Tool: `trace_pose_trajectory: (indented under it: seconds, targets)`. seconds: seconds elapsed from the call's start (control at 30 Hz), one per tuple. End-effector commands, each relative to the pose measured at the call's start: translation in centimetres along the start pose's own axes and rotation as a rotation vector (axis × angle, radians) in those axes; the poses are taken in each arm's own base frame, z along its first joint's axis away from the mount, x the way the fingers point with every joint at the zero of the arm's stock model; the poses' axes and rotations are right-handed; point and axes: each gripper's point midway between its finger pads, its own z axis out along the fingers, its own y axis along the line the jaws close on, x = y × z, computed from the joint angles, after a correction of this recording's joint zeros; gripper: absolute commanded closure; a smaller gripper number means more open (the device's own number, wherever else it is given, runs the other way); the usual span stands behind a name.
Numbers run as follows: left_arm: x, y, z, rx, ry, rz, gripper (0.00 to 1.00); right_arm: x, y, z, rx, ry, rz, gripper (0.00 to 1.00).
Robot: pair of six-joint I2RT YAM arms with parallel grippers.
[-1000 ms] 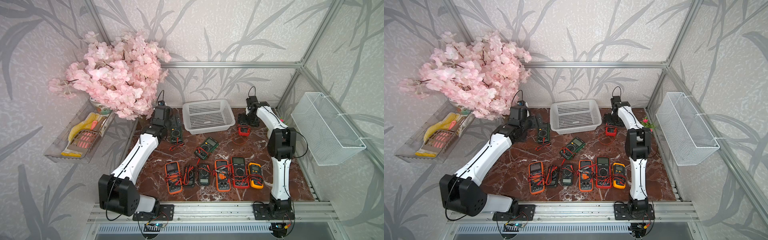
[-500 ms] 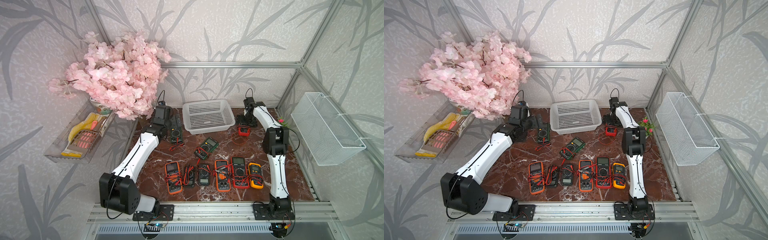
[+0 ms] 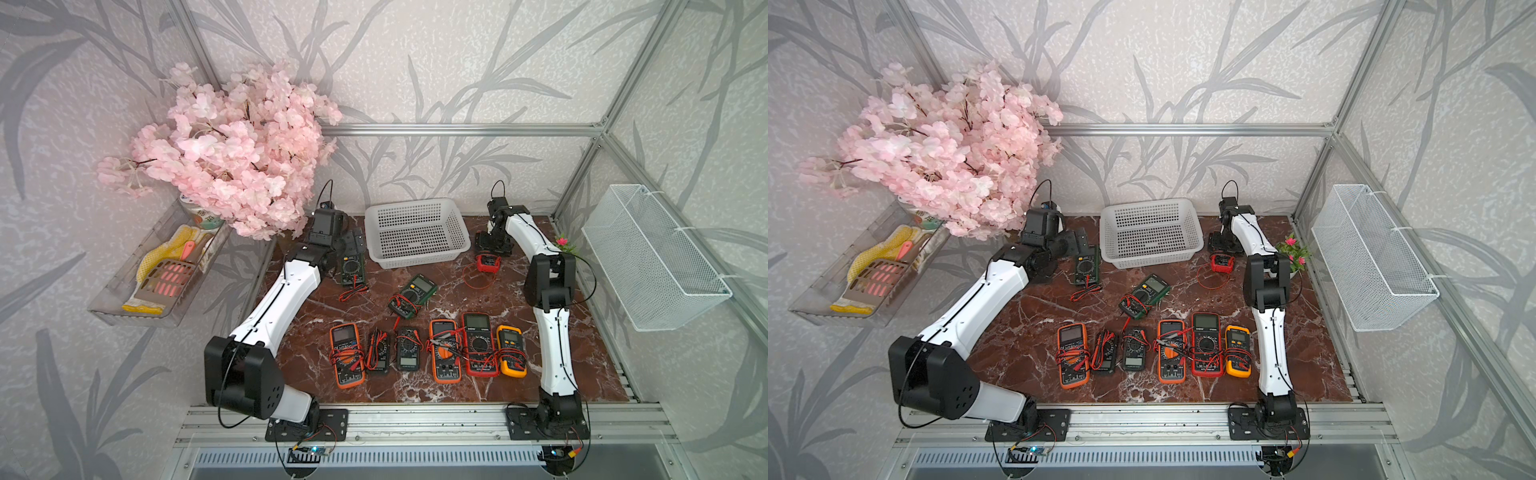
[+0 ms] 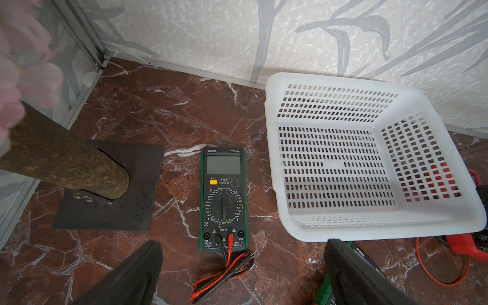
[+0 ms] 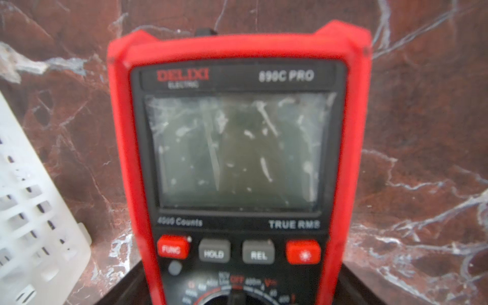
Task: Put the multimeter into the basket
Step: Pick up the multimeter from the center of the board.
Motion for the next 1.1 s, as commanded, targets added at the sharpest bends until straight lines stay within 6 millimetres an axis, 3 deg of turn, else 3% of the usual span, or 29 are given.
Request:
trace_pose_trajectory:
  seconds: [0.0, 0.2, 0.63, 0.87, 1.07]
  targets:
    - [-0.7, -0.8, -0.1, 0.025, 0.001, -0.016, 0.0, 0.7, -1.1, -1.0, 0.014, 0.019, 0.014, 0.27]
    - [-0.4, -1.3, 0.6, 0.04, 0.023, -0.028, 0.0, -0.2, -1.3, -4.3, -0.004, -0.052, 0.027, 0.34]
    - [-0.3, -2.6, 1.4, 0.062, 0.055, -0.034, 0.0, -2.3, -1.1, -13.2, -0.026, -0.251, 0.04, 0.34]
    - [-0.3, -3.5, 1.7, 0.071, 0.064, -0.026, 0.0, -3.6, -0.3, -18.3, -0.076, -0.362, 0.052, 0.36]
    - [-0.5, -3.8, 1.9, 0.073, 0.065, -0.022, 0.0, -5.1, 1.6, -23.2, -0.158, -0.484, 0.035, 0.37]
